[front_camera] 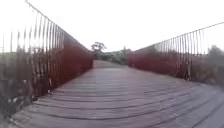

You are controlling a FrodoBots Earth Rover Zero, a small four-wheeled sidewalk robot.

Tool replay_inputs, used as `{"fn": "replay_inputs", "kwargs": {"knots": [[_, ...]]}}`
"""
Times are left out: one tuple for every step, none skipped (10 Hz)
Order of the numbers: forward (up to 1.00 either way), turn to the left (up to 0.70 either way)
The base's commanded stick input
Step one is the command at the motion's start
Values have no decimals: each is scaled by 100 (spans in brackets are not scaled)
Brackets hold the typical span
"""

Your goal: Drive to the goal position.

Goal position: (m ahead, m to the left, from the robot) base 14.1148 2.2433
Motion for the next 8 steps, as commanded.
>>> {"fn": "replay_inputs", "kwargs": {"knots": [[70, 0], [70, 0], [70, 0], [70, 0], [70, 0], [70, 0], [70, 0], [70, 0]]}}
